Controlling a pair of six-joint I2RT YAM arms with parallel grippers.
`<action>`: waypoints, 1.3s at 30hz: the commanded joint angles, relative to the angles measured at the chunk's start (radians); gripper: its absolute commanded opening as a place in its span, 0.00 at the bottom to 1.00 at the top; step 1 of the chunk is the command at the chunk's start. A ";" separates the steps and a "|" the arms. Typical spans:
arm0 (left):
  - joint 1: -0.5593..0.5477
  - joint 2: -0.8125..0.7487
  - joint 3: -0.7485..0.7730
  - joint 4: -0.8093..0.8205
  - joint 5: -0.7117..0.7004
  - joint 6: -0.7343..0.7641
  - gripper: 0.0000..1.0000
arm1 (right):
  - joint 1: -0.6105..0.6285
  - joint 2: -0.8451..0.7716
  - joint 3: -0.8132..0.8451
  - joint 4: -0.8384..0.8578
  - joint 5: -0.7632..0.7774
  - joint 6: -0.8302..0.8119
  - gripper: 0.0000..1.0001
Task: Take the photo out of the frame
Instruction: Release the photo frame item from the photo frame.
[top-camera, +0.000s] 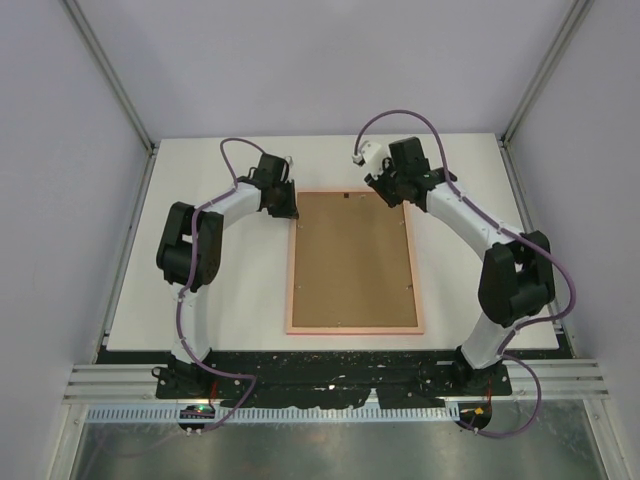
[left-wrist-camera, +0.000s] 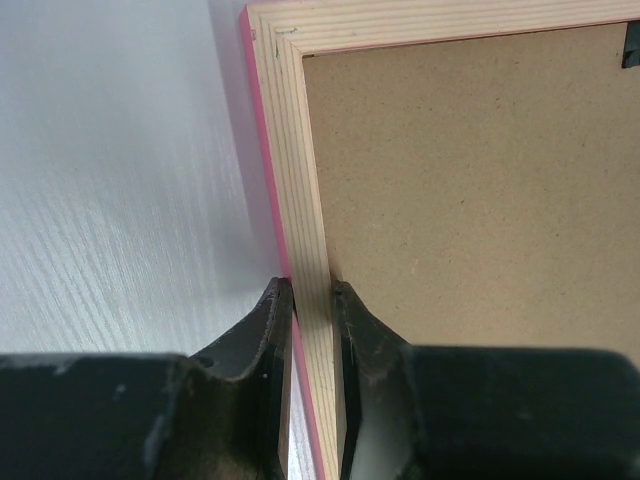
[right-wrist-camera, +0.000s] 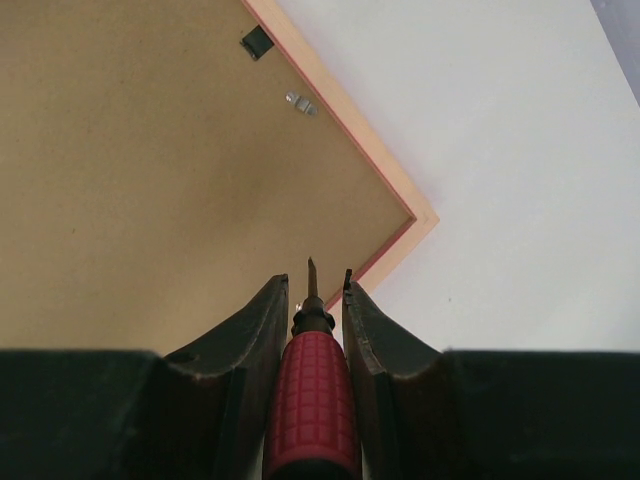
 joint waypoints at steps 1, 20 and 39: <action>0.008 -0.031 -0.018 -0.021 -0.012 0.010 0.00 | -0.028 -0.121 -0.082 -0.014 -0.046 0.018 0.08; 0.011 -0.031 -0.021 -0.018 -0.006 0.007 0.00 | -0.169 -0.170 -0.236 0.103 -0.209 0.065 0.08; 0.011 -0.031 -0.022 -0.016 -0.004 0.007 0.00 | -0.169 -0.152 -0.266 0.175 -0.115 0.019 0.08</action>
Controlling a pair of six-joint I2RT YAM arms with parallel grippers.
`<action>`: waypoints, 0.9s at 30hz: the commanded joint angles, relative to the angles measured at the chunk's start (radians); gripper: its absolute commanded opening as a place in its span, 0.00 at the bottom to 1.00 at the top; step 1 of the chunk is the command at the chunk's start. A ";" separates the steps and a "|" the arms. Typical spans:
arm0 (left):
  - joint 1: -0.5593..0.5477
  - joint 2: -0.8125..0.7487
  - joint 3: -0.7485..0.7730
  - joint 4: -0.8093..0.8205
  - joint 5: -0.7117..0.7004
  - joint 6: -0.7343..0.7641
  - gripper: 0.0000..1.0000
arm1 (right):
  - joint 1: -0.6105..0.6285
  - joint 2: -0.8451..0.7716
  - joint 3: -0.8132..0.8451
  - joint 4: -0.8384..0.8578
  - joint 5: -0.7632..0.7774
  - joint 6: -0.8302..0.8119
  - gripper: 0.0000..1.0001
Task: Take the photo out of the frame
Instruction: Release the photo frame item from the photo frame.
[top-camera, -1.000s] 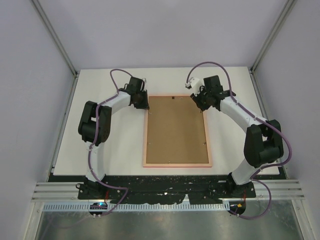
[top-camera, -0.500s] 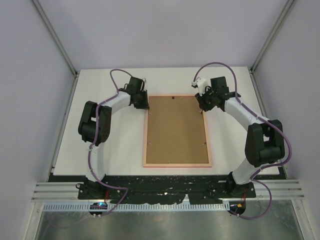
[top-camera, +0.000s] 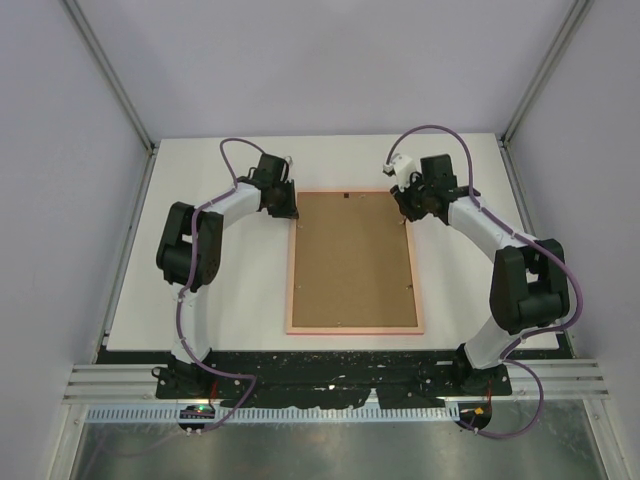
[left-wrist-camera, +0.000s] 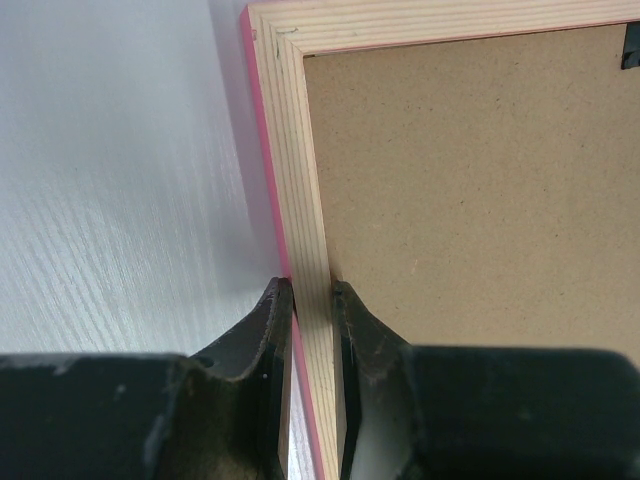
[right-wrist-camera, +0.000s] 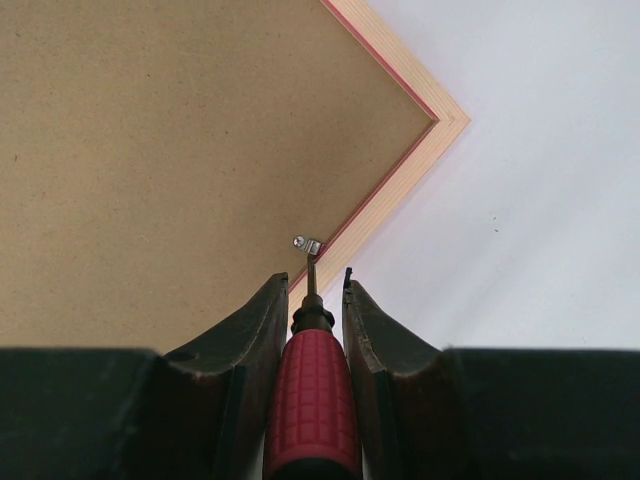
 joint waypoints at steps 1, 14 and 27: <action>0.009 -0.032 -0.021 -0.017 -0.005 0.008 0.00 | 0.000 -0.035 -0.009 0.078 0.032 -0.023 0.08; 0.011 -0.031 -0.021 -0.016 -0.006 0.012 0.00 | 0.008 -0.065 -0.081 0.175 0.042 -0.074 0.08; 0.009 -0.029 -0.020 -0.011 0.006 0.015 0.00 | 0.029 -0.122 -0.183 0.263 -0.005 -0.172 0.08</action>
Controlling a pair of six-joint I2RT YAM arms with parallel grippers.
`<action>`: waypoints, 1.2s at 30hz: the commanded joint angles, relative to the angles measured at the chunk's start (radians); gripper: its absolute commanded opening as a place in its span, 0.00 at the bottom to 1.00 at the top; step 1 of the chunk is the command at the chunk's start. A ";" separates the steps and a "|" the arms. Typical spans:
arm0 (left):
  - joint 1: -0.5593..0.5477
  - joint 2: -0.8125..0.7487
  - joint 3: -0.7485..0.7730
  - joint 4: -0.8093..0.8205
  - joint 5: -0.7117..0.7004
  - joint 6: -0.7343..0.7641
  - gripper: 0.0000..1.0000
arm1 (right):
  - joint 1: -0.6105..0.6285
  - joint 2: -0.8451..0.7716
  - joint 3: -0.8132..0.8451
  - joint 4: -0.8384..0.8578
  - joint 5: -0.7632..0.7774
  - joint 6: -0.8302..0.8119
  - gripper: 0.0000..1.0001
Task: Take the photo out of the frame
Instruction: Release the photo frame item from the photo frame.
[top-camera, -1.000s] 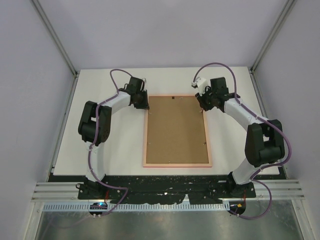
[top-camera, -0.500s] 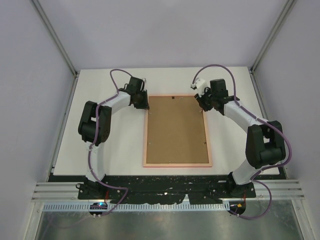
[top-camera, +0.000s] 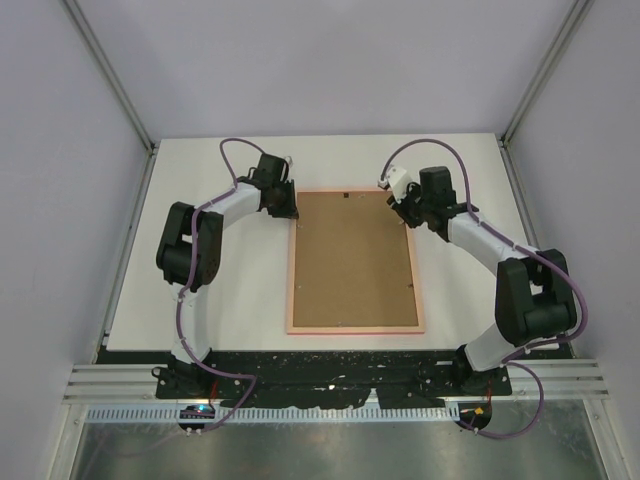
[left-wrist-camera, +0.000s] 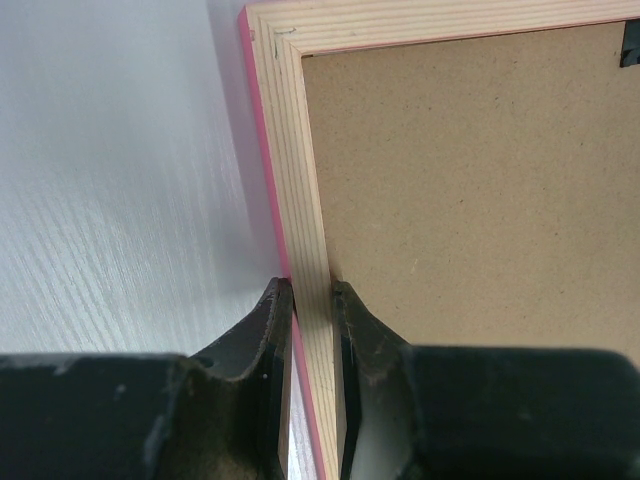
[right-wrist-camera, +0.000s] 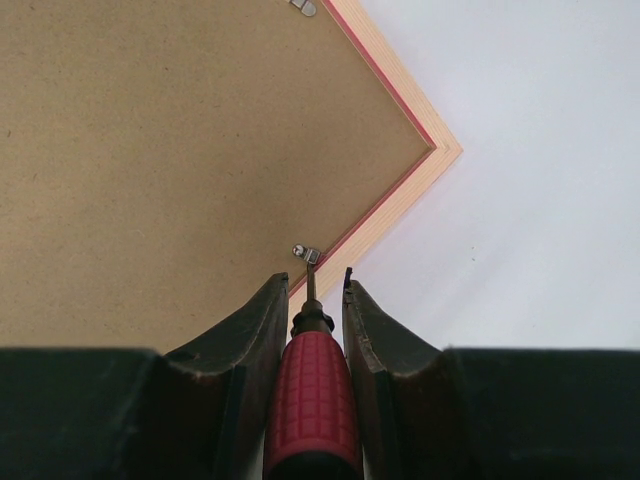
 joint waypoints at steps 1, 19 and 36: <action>0.010 -0.029 -0.020 -0.013 0.007 0.015 0.00 | 0.003 -0.057 -0.041 0.102 -0.015 -0.068 0.08; 0.009 -0.029 -0.018 -0.011 0.014 0.020 0.00 | 0.031 -0.098 -0.162 0.221 -0.055 -0.200 0.08; 0.009 -0.027 -0.018 -0.008 0.021 0.021 0.00 | 0.057 -0.138 -0.293 0.307 -0.090 -0.418 0.08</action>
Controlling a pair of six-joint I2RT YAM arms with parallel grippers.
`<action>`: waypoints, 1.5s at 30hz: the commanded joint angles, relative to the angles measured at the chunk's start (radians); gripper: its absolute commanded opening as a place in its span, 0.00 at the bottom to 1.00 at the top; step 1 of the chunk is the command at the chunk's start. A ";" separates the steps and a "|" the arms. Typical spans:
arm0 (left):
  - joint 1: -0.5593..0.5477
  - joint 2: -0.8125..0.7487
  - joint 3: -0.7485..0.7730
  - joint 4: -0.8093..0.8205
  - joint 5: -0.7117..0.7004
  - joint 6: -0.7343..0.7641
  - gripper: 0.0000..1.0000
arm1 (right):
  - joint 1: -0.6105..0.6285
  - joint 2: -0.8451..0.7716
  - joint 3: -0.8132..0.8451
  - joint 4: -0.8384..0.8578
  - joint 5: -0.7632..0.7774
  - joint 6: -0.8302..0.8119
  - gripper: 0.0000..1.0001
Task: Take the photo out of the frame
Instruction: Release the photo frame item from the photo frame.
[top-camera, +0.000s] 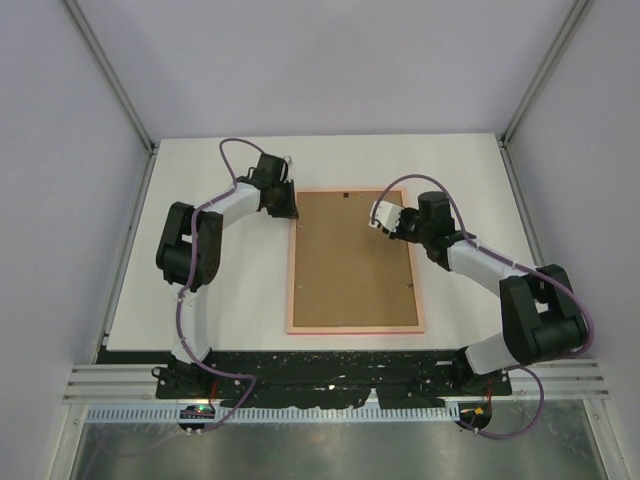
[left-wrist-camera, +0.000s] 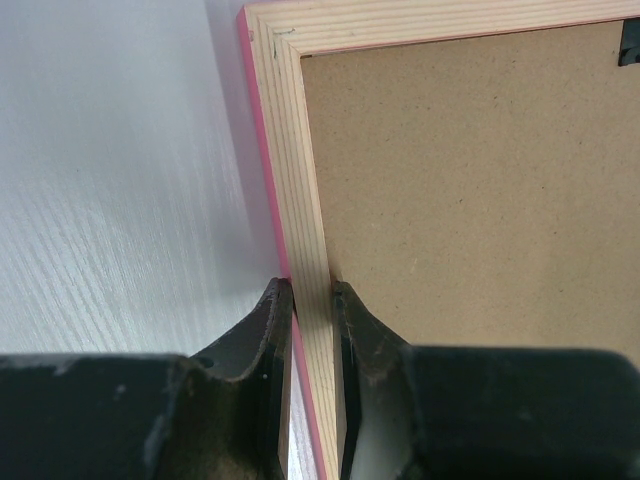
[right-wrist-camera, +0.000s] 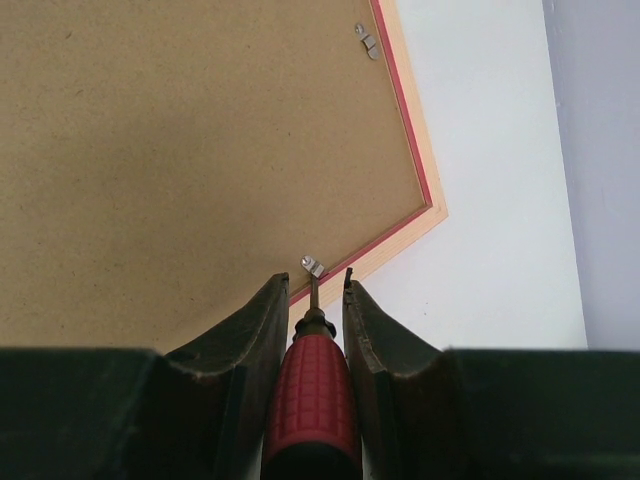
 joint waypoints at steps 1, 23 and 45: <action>0.006 -0.026 -0.018 -0.009 0.014 0.020 0.00 | 0.005 -0.033 -0.032 0.044 -0.047 -0.090 0.08; 0.008 -0.027 -0.017 -0.007 0.019 0.022 0.00 | 0.002 -0.111 -0.112 0.066 -0.136 -0.316 0.08; 0.008 -0.026 -0.018 -0.007 0.019 0.022 0.00 | -0.004 -0.137 -0.077 -0.064 -0.112 -0.440 0.08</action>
